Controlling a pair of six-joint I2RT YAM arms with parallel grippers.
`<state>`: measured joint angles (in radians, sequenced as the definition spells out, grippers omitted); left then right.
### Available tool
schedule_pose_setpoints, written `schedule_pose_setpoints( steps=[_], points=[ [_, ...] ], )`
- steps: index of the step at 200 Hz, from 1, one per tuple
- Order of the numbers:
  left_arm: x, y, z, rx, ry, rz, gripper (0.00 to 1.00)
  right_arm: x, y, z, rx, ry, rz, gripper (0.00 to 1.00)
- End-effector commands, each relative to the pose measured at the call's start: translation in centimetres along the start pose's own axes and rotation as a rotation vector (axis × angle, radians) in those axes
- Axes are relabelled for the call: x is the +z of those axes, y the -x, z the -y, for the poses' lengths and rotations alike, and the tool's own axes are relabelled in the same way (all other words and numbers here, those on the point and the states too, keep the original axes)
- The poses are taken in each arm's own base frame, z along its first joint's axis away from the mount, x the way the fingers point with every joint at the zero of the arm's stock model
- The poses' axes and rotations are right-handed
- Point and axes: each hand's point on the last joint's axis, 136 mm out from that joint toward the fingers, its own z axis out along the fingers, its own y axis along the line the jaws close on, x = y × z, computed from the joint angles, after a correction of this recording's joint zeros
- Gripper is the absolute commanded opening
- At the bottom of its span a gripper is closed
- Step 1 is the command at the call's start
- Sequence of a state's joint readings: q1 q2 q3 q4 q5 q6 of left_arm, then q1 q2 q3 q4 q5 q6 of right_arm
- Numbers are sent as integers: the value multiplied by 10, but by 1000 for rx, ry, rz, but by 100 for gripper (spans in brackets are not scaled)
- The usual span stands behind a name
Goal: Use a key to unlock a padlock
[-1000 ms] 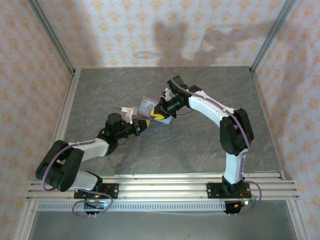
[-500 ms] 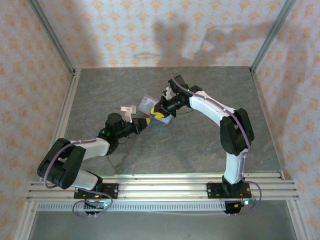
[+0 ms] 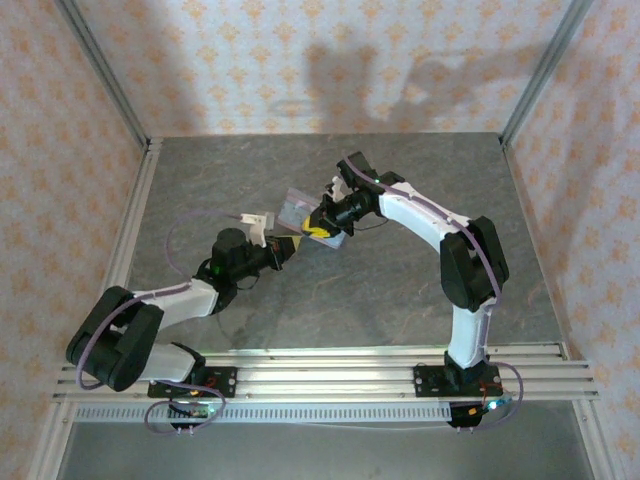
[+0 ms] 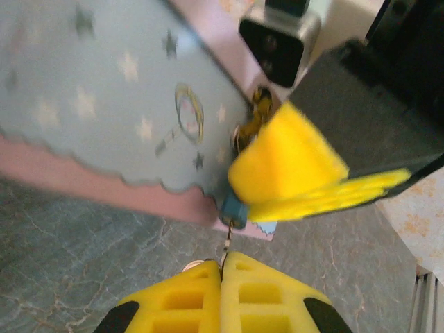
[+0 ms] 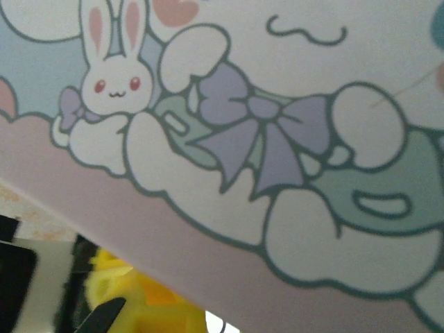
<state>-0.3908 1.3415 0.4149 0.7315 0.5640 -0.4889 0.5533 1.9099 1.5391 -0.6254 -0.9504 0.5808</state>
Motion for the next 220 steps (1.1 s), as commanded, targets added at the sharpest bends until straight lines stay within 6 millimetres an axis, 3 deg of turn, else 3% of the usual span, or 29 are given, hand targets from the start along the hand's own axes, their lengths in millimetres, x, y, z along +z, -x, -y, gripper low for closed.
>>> schedule_pose_setpoints(
  steps=[1,74,141,163,220],
  points=[
    [-7,38,18,68,-59,116,0,1,-31,-10,-23,23,-111,0],
    [-4,22,14,25,-83,91,0,-4,-21,-25,8,73,-46,0],
    [-20,14,8,31,-14,72,0,-1,5,-3,37,2,79,0],
    [-29,8,4,21,9,62,0,9,14,15,36,-47,111,0],
    [-70,-6,-2,-27,85,74,0,53,22,96,-68,-349,213,0]
  ],
)
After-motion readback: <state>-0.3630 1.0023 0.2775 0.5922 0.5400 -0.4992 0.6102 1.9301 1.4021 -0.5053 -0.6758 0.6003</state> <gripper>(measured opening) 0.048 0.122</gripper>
